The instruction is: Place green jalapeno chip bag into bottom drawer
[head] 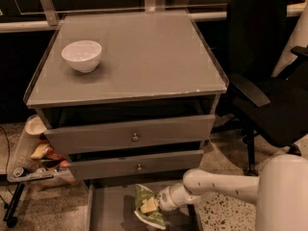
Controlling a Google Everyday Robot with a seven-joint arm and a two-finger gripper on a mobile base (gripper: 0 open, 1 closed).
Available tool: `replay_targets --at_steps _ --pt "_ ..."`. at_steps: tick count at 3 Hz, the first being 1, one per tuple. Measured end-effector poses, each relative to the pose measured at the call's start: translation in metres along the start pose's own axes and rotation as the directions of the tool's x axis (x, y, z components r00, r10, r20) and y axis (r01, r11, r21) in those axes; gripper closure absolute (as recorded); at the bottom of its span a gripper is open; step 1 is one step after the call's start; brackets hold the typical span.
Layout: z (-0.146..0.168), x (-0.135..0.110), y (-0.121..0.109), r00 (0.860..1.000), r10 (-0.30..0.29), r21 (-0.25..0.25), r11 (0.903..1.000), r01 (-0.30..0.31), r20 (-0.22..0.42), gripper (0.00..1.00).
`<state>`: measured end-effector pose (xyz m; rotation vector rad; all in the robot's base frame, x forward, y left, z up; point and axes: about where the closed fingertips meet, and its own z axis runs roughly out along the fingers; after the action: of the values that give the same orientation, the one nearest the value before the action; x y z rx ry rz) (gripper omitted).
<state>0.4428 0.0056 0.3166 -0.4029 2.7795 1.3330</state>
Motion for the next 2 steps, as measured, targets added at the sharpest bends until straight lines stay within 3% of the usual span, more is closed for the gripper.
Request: replay_targets --at_steps 2 --pt "0.04 -0.033 -0.038 0.997 0.051 -0.033 0.9982 -0.05 0.053 1.0"
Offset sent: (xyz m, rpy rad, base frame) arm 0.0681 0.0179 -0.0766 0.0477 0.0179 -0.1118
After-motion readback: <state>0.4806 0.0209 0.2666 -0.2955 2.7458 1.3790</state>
